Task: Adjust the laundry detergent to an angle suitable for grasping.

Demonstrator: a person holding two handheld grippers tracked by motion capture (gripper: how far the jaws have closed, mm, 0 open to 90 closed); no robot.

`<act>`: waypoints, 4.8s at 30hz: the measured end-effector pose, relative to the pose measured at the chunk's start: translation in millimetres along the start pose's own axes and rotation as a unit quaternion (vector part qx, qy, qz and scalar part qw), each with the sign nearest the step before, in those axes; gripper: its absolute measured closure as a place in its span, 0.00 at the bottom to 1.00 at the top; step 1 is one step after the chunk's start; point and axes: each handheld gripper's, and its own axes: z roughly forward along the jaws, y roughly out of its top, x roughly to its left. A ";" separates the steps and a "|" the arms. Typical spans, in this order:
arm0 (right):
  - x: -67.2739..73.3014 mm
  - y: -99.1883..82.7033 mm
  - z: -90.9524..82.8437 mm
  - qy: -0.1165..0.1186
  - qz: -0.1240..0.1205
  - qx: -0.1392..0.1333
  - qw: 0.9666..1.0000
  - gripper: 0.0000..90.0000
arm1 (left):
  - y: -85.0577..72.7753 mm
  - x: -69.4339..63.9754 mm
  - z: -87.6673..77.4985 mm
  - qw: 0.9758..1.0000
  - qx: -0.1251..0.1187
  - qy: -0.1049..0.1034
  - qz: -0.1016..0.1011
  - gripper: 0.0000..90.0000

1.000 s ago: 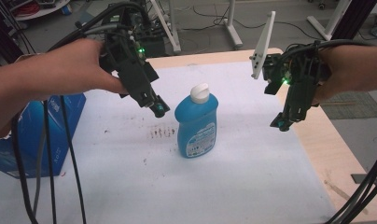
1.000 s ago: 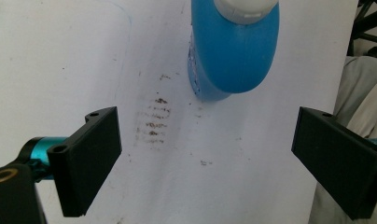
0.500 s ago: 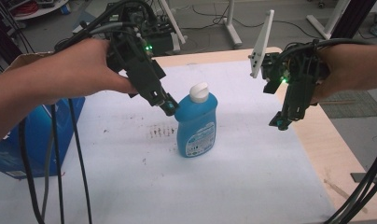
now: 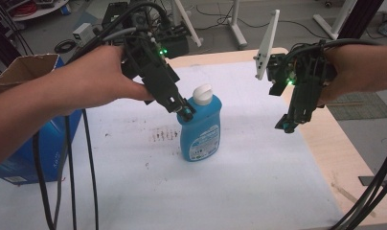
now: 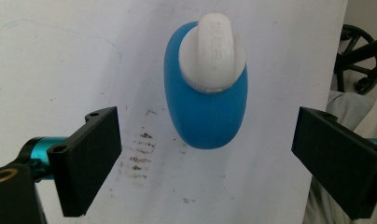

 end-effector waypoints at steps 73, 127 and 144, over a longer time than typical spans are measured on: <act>-3.7 -1.7 2.9 -0.001 0.003 -0.012 1.000 0.12 | 19.1 -5.8 66.4 0.999 0.035 0.017 0.007 0.14; -4.0 1.2 3.9 0.001 0.004 -0.006 1.000 0.12 | 17.0 -4.5 65.9 1.000 0.025 0.019 0.004 0.41; -3.9 3.5 3.9 0.001 0.005 -0.002 1.000 0.12 | 15.4 -4.4 55.7 1.000 0.020 0.007 0.018 0.42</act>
